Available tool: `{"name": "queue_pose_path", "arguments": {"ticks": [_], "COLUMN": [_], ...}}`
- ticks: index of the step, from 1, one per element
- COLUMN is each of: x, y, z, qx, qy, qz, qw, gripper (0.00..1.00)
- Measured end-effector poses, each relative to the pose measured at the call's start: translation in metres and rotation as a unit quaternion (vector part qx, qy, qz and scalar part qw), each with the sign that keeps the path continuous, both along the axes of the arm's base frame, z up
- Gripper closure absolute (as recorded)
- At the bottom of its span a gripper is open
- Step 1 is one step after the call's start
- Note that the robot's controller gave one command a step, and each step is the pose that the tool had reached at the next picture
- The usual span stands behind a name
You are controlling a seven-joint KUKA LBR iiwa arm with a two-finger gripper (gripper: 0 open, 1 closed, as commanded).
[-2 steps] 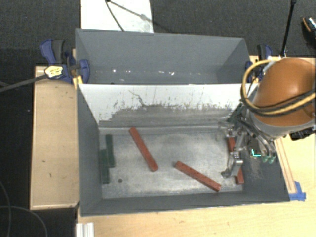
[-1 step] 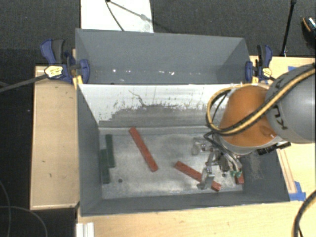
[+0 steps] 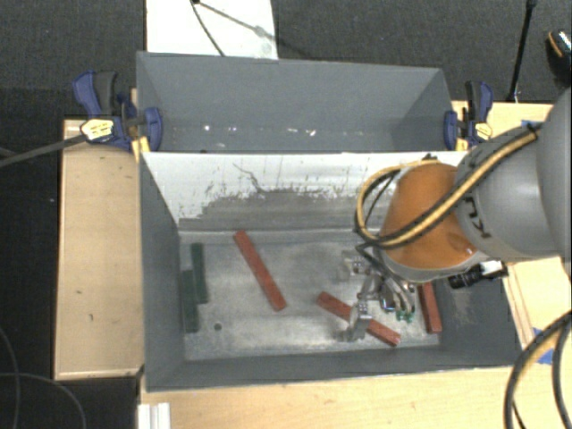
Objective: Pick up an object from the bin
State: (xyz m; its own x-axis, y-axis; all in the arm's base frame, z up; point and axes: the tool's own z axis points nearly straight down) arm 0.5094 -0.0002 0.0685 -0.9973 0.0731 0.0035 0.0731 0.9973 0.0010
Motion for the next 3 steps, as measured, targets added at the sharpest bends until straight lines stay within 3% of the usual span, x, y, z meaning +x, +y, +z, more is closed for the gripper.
{"name": "queue_pose_path", "arguments": {"ticks": [1, 2, 3], "x": [0.001, -0.013, -0.008], "y": [0.0, -0.035, -0.06], "z": [0.002, 0.125, 0.27], "qx": [0.0, -0.001, -0.002], "qy": [-0.0014, -0.0058, -0.008], "qz": [0.001, 0.126, 0.167], "qw": [1.0, 0.992, 0.9859], "gripper": [1.0, 1.0, 1.0]}}
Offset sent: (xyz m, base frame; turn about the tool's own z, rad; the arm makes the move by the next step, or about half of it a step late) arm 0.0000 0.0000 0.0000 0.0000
